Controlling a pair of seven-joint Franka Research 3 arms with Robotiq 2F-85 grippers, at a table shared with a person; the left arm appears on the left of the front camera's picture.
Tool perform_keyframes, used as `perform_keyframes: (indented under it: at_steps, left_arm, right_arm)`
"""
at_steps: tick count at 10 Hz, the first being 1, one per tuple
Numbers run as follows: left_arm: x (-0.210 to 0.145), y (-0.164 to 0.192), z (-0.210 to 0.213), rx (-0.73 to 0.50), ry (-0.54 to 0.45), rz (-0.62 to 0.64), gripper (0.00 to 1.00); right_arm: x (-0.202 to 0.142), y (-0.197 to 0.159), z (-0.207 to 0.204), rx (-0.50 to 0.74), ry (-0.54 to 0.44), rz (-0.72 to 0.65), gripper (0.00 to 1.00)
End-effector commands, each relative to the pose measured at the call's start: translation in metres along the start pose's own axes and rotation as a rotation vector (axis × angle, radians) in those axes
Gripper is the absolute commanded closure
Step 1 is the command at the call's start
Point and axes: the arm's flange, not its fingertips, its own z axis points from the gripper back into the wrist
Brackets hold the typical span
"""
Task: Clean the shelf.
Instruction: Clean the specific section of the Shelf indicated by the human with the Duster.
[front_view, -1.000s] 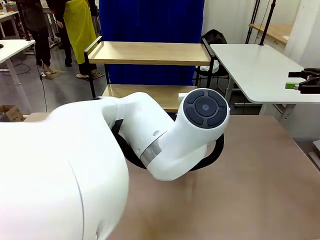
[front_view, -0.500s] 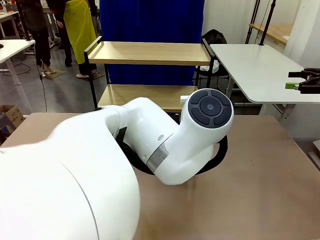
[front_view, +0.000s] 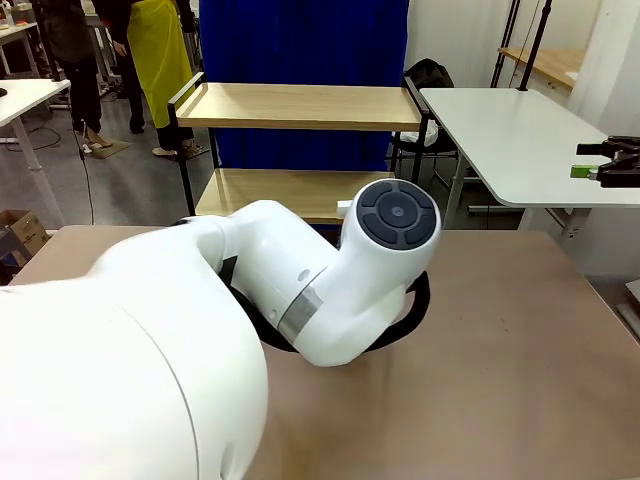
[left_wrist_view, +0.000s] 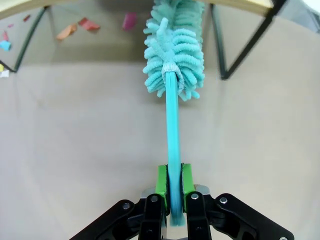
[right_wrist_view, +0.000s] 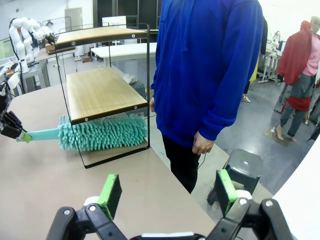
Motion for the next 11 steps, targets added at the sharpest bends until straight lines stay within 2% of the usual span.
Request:
perform_keyframes:
  at_steps: [1, 2, 3, 5, 11]
  left_arm:
    - [0.009, 0.018, -0.002, 0.028, 0.029, -0.020, 0.86]
    - [0.012, 0.029, -0.003, 0.040, 0.033, -0.029, 0.86]
    - [0.023, 0.072, -0.006, 0.067, 0.064, -0.045, 0.86]
    - [0.024, 0.075, -0.006, 0.069, 0.064, -0.042, 0.86]
    - [0.045, 0.179, -0.018, 0.281, 0.022, -0.033, 0.86]
  right_arm:
    - [0.002, 0.001, -0.001, -0.002, -0.002, 0.003, 0.00]
    - [0.002, 0.001, -0.001, -0.002, -0.002, 0.003, 0.00]
    - [0.002, 0.001, -0.001, -0.002, -0.002, 0.003, 0.00]
    - [0.002, 0.001, -0.001, -0.002, -0.002, 0.003, 0.00]
    - [0.002, 0.001, -0.001, -0.002, -0.002, 0.003, 0.00]
